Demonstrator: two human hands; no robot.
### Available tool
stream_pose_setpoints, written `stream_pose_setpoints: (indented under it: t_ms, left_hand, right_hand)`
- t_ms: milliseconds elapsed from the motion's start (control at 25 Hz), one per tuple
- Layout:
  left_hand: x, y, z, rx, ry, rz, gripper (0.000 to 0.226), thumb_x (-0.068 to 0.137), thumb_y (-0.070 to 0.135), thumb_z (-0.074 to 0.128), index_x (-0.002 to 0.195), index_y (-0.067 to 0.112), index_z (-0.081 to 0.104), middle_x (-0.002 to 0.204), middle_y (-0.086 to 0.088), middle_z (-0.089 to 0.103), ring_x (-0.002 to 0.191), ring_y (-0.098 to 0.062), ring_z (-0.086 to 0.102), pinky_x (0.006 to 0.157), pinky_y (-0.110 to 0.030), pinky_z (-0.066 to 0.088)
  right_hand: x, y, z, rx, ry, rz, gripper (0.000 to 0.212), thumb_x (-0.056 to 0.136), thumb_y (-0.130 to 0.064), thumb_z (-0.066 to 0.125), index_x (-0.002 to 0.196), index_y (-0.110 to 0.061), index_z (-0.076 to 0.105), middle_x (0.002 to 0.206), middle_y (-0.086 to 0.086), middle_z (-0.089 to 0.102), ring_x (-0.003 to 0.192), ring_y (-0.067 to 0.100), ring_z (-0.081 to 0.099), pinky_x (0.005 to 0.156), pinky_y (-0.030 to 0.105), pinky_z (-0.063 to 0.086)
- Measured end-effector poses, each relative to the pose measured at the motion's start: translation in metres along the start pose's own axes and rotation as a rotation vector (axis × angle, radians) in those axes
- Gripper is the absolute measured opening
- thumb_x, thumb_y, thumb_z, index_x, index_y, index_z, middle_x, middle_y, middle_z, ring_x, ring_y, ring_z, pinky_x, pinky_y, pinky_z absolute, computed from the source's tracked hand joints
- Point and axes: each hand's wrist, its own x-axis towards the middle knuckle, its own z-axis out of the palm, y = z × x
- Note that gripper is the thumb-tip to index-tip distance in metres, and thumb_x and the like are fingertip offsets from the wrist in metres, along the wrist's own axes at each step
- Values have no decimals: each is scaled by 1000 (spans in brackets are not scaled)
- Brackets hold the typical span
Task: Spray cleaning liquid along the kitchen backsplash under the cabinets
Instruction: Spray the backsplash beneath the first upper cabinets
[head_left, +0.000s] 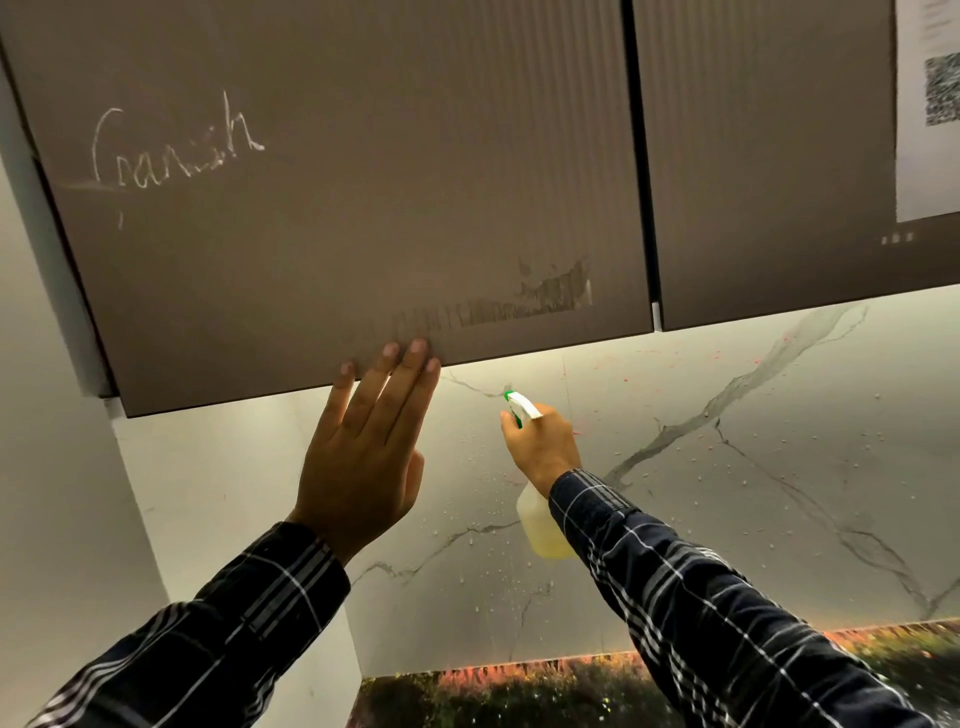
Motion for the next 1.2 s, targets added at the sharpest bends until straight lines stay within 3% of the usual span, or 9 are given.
stream_pose_setpoints:
  t_ms: [160,320,480,640,800,960,1200]
  left_hand:
    - [1,3,0,-7,10,-13,71,91,13,46,159,5,29,168,-13,23,155,-34,26,128,-53,17]
    - [7,9,2,-19,15,26,69,92,16,44,159,6,29,167,-14,28,154,-34,27,128,-51,13]
    - [17,19,6,-23,35,23,72,90,14,48,159,6,30,167,-14,29,154,-34,28,127,-56,18]
    - [30,34,11,-41,74,17,72,90,13,49,159,5,30,168,-12,25,154,-34,29,126,-58,20]
    - [38,45,18,-16,114,22,70,95,16,45,162,6,26,168,-10,23,154,-33,26,127,-56,13]
    - [49,64,28,-6,154,21,70,99,19,40,164,10,18,167,-11,27,155,-31,23,127,-58,12]
    - [59,83,41,36,175,27,90,87,19,62,165,13,17,168,-10,23,158,-29,17,128,-58,7]
  right_hand:
    - [3,4,-8,36,92,31,42,92,-48,62,80,-8,64,74,8,67,64,28,57,59,28,42]
    - [13,18,-32,8,192,143,42,98,-40,55,95,-1,70,87,16,71,68,29,56,62,27,41]
    - [17,30,-44,-17,215,101,41,95,-43,60,88,-4,67,82,14,68,68,30,56,63,28,41]
    - [23,43,-56,-60,132,142,42,96,-41,57,97,-1,71,81,12,67,69,29,57,62,29,42]
    - [23,55,-60,-113,112,49,44,91,-51,62,87,-8,65,77,8,65,68,28,60,58,30,47]
    - [33,62,-65,-123,15,22,31,95,-37,58,76,-12,59,71,7,61,64,31,56,50,24,38]
    - [40,78,-61,-146,-41,-124,40,92,-48,64,87,-8,65,76,6,64,64,23,58,54,26,42]
